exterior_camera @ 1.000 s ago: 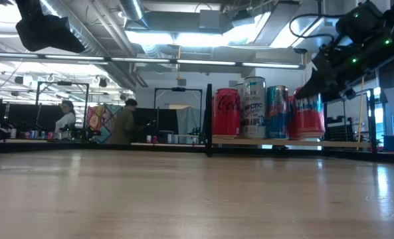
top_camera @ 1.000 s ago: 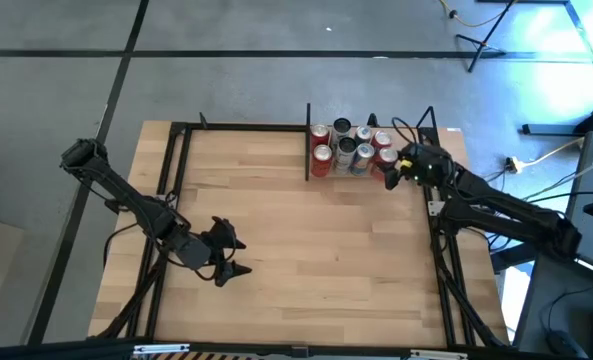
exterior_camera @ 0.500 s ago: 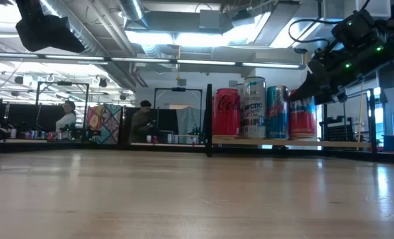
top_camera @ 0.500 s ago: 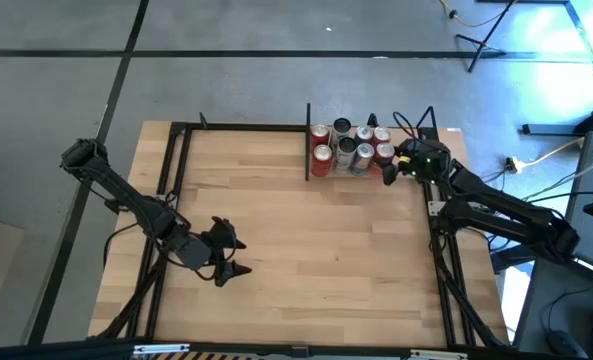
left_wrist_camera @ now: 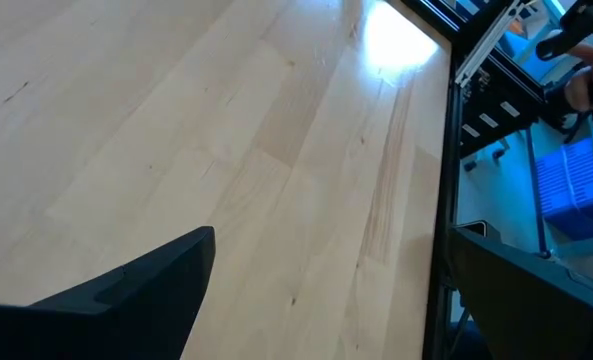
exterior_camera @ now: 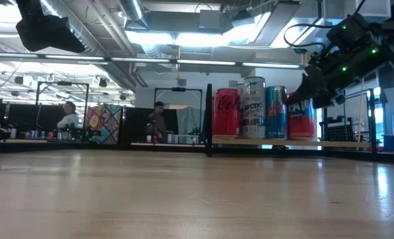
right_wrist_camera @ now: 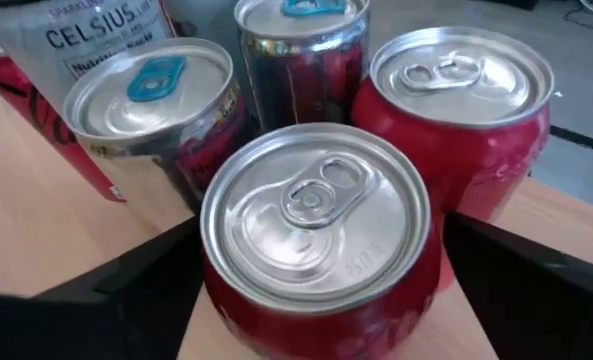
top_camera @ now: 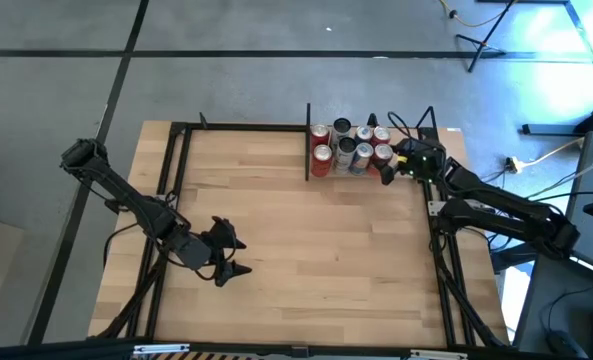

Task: Place canned beverage on shelf
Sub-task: Put the orange soda can on the shelf aligned with other red soda can, then return to Home Position

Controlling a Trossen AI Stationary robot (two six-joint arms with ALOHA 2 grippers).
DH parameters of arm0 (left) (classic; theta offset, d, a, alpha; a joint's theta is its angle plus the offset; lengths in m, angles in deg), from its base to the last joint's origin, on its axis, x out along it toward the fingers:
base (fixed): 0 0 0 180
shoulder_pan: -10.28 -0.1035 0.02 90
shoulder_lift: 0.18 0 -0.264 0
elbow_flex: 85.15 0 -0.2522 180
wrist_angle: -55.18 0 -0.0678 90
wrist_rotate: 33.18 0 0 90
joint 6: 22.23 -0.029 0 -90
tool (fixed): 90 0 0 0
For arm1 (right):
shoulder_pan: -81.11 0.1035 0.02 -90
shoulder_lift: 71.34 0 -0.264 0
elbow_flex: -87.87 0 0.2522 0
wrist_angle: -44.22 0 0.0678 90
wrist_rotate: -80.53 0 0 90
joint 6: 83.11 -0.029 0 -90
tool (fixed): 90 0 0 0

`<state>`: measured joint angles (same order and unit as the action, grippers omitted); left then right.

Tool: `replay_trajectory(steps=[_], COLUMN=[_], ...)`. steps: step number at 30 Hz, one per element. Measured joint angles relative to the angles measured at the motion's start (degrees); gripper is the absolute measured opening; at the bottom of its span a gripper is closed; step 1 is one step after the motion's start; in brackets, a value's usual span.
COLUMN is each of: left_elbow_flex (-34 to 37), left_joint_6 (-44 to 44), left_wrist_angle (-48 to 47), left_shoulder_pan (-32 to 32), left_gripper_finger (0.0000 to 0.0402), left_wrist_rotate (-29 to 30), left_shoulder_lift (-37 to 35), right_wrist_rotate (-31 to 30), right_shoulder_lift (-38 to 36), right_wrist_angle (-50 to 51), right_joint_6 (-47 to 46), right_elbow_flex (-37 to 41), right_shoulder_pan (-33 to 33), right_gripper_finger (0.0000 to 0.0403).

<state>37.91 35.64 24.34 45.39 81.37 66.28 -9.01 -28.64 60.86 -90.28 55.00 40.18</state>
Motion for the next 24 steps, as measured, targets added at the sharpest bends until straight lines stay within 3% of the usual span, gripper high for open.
replay_trajectory(steps=[8, 13, 19, 24], left_elbow_flex=[0.0, 0.0, -0.02, -0.02], left_joint_6=[0.06, -2.37, -9.81, -17.12], left_wrist_angle=[0.91, 6.15, 14.26, 18.04], left_shoulder_pan=[-0.35, -2.37, -9.25, -18.81], left_gripper_finger=[0.039, 0.039, 0.0386, 0.0342], left_wrist_rotate=[0.06, 0.2, -0.64, -9.01], left_shoulder_lift=[0.0, 0.02, -0.14, -0.38], right_wrist_rotate=[1.22, 9.69, 8.89, 3.76], right_shoulder_lift=[-2.14, -1.85, -0.52, 2.5], right_wrist_angle=[13.09, 22.36, 21.92, 21.16], right_joint_6=[1.26, -3.38, -9.2, -10.58], right_elbow_flex=[-11.95, -25.11, -35.18, -37.05], right_shoulder_pan=[0.06, 1.18, 11.13, 20.11], right_gripper_finger=[0.0375, 0.0366, 0.034, 0.0298])
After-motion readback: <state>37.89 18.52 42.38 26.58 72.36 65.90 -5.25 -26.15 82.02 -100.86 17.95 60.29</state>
